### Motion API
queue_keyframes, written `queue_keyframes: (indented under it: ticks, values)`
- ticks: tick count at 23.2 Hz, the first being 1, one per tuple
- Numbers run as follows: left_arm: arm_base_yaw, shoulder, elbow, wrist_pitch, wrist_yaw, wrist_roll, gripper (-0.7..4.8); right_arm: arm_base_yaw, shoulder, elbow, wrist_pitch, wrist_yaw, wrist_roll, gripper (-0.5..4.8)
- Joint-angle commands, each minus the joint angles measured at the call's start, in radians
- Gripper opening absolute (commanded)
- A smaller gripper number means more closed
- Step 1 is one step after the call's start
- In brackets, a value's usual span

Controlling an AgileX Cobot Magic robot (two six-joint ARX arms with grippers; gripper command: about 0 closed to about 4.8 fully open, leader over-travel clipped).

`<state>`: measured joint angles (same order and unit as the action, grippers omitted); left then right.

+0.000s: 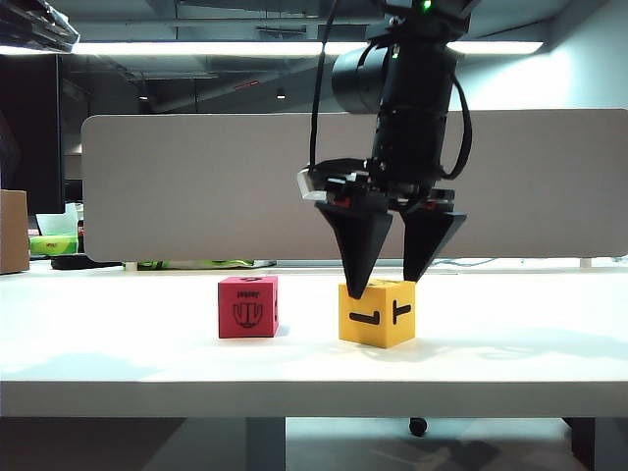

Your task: Stack the letter block on the right onto the letter block on the left.

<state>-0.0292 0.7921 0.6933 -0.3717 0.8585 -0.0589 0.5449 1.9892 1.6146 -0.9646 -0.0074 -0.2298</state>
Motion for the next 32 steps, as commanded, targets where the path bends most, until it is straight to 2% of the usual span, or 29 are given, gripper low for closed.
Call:
queue_keyframes:
  ticks: [1,5,6,8,16,18,23,32]
  values:
    - [-0.002,-0.002,0.003,0.005,0.006,0.007,0.25,0.002,0.004,0.003,0.011,-0.043,-0.006,3.56]
    - [-0.002,-0.002,0.003,0.006,0.006,0.006,0.25,0.002,0.01,0.003,0.027,-0.072,-0.006,3.49]
    - [-0.002,-0.002,0.003,0.006,0.006,0.007,0.25,0.002,0.011,0.003,0.03,-0.09,-0.006,3.01]
    - [-0.002,-0.002,0.003,0.005,0.006,0.006,0.25,0.002,0.011,0.004,0.026,-0.098,-0.006,2.69]
    - [-0.002,-0.002,0.003,0.005,0.008,-0.003,0.26,0.004,0.006,0.058,-0.034,-0.099,0.015,2.69]
    - [-0.001,-0.002,0.003,0.008,0.006,-0.002,0.25,0.005,0.007,0.115,-0.075,-0.098,0.059,2.7]
    - [0.044,-0.002,0.003,0.04,-0.026,-0.002,0.25,0.011,0.01,0.355,-0.142,-0.103,0.313,2.69]
    - [0.067,-0.012,0.003,0.035,-0.028,-0.006,0.25,0.082,0.082,0.431,-0.039,-0.149,0.488,2.69]
